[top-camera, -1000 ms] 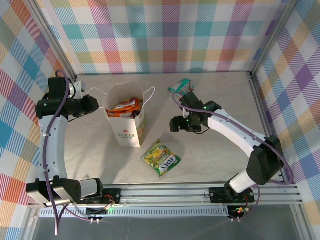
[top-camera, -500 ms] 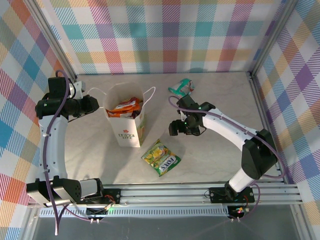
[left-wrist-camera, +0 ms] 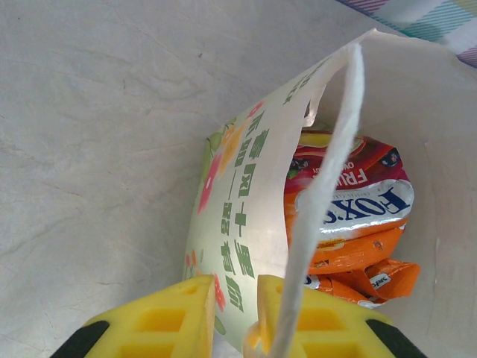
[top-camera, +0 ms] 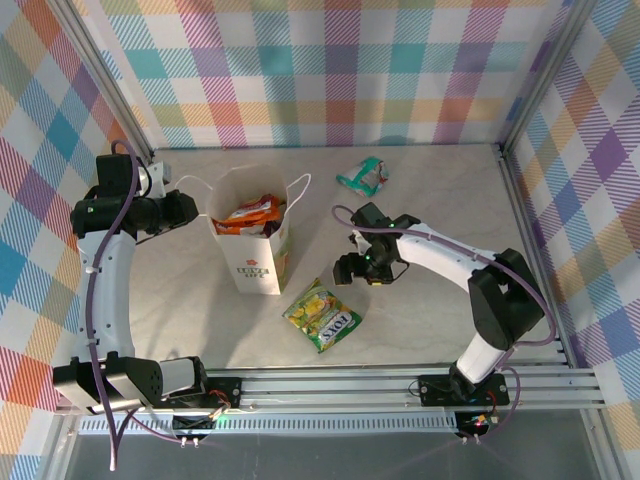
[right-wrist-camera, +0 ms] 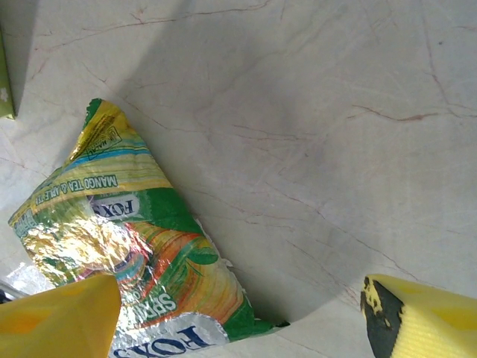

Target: Place the snacks into the paper bag

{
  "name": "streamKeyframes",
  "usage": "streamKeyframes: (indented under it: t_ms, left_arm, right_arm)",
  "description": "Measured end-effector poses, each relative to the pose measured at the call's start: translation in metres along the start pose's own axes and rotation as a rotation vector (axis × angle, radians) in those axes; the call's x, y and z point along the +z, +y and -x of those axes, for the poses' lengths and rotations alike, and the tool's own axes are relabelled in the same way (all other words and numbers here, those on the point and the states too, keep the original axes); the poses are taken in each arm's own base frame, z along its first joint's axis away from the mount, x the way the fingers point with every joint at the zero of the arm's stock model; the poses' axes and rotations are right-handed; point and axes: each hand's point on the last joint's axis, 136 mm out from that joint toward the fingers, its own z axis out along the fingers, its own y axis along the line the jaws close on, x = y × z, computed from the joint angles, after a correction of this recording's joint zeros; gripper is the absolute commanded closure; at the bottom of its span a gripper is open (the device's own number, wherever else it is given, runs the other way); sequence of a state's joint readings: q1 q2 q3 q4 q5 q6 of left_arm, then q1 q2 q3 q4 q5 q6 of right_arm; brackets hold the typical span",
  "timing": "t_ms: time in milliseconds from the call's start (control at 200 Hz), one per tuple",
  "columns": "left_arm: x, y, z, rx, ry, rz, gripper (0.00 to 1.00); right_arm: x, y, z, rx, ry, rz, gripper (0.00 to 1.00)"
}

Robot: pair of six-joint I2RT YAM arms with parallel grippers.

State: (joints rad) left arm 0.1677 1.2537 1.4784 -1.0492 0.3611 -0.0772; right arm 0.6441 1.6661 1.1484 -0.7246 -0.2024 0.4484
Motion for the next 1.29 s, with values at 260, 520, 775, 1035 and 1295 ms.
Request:
streamKeyframes:
  t_ms: [260, 520, 775, 1035, 1295]
  left_arm:
    - [-0.001, 0.0, 0.0, -0.001, 0.002, 0.0, 0.77]
    - [-0.002, 0.0, -0.002, -0.005, 0.012, 0.002, 0.77]
    - [-0.002, 0.0, -0.002, -0.004, 0.012, 0.002, 0.77]
    - [-0.002, 0.0, -0.003, -0.005, 0.013, 0.003, 0.77]
    - [-0.002, 0.0, -0.003, -0.005, 0.015, 0.003, 0.77]
  right_arm:
    - [0.02, 0.016, -0.014, -0.069, 0.061, 0.017, 0.17]
    - [0.03, 0.026, -0.027, -0.12, 0.107, 0.032, 0.16]
    - [0.04, 0.027, -0.034, -0.136, 0.145, 0.033, 0.16]
    - [0.05, 0.033, -0.046, -0.164, 0.193, 0.044, 0.15]
    - [0.053, 0.037, -0.055, -0.197, 0.223, 0.044, 0.15]
